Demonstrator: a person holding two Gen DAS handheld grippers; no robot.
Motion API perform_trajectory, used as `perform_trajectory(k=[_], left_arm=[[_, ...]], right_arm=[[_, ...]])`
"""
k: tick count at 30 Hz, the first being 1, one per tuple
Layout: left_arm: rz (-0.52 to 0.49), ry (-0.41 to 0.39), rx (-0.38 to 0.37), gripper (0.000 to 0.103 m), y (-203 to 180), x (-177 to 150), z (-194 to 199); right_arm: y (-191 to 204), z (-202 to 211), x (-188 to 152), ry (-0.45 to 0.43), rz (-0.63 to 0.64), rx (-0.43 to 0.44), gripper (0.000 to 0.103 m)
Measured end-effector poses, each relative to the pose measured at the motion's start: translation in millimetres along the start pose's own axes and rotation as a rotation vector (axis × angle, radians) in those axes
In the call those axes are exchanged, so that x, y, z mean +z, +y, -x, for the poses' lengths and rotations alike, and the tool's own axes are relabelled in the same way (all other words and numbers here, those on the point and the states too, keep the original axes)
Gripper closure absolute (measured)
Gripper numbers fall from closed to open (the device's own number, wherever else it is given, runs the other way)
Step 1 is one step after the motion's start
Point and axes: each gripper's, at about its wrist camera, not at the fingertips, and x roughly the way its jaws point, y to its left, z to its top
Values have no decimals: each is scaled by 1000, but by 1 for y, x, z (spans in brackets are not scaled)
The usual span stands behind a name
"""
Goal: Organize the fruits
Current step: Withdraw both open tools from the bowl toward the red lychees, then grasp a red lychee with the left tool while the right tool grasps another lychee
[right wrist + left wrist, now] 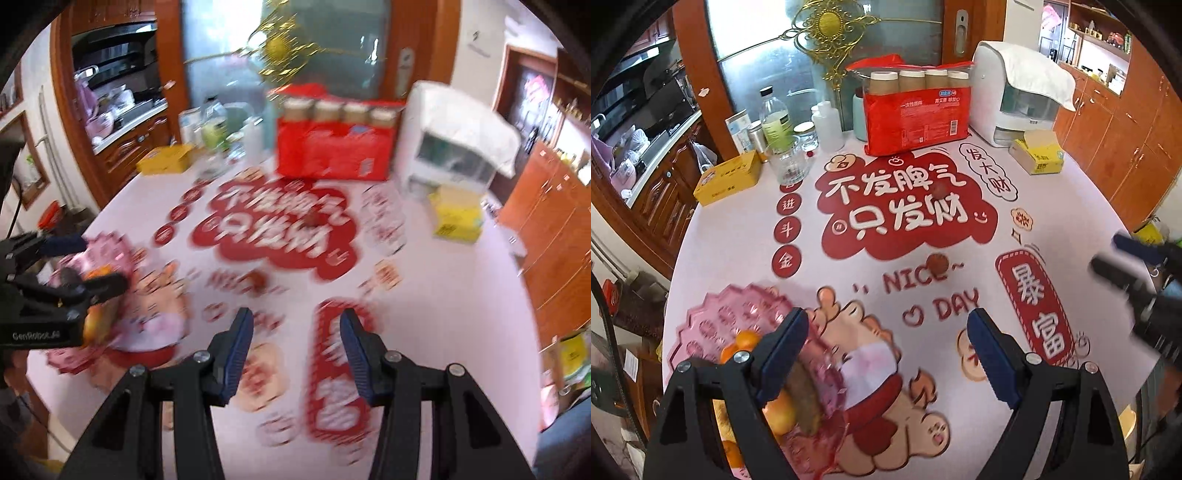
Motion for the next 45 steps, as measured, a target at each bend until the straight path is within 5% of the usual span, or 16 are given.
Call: perform_trajectory(k=[8,15,22,30,35,45], left_arm=[[-7,27,28,16,-28,44,-38],[14,63,33,17,-45,52,-100],[104,171,-6,35,-48,38,-167],[188,219,-60,53,-47,29,-206],[191,232,-106,77,-52,24,-218],[252,182,18,80,-14,36,-219]], right_arm=[[-76,-31,60,-39,-13,-52,54],[-90,-102,87,-24,-11,-25,54],[-85,-183,79,73,-64,57,54],[-75,-226,70,126,-66,119,54],[-71,-240,69,146,-70,147,54],[-44,-270,78,144,-57,182,54]])
